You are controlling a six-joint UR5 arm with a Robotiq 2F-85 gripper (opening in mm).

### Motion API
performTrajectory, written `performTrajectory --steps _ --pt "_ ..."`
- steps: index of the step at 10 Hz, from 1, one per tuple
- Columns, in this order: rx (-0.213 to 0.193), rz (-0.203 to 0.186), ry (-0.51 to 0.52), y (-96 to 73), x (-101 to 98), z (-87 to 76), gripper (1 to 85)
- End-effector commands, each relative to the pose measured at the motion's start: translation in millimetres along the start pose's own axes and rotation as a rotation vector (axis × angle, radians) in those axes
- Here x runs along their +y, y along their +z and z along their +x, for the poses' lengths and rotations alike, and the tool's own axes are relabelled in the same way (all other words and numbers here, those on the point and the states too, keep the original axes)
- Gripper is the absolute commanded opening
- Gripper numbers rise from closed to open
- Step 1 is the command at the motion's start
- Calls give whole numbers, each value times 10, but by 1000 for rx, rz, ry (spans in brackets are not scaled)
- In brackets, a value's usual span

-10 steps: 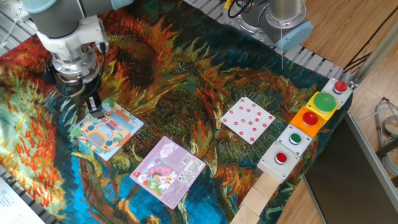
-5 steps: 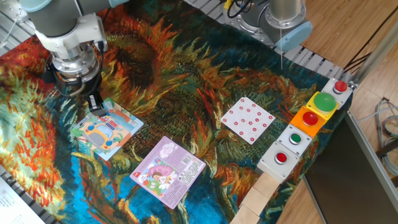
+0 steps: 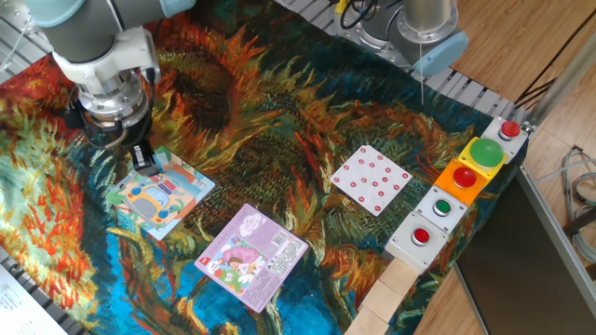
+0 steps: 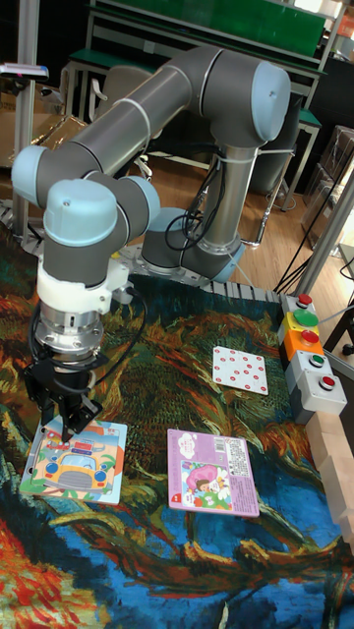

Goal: Assemble one piece of a puzzle

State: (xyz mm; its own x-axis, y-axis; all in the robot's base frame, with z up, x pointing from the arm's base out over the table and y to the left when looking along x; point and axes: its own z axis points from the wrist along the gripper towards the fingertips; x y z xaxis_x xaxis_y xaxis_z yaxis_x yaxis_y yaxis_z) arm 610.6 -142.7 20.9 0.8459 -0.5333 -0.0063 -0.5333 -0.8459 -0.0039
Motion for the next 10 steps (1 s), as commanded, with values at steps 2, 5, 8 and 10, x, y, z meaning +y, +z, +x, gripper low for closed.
performTrajectory --steps 2,5,8,10 --pt "-2 4 0 86 -43 25 13" --pt "2 -14 -11 86 3 35 13" --pt "-7 -3 -11 78 -24 12 13" --pt "-7 -1 -14 77 -31 7 13"
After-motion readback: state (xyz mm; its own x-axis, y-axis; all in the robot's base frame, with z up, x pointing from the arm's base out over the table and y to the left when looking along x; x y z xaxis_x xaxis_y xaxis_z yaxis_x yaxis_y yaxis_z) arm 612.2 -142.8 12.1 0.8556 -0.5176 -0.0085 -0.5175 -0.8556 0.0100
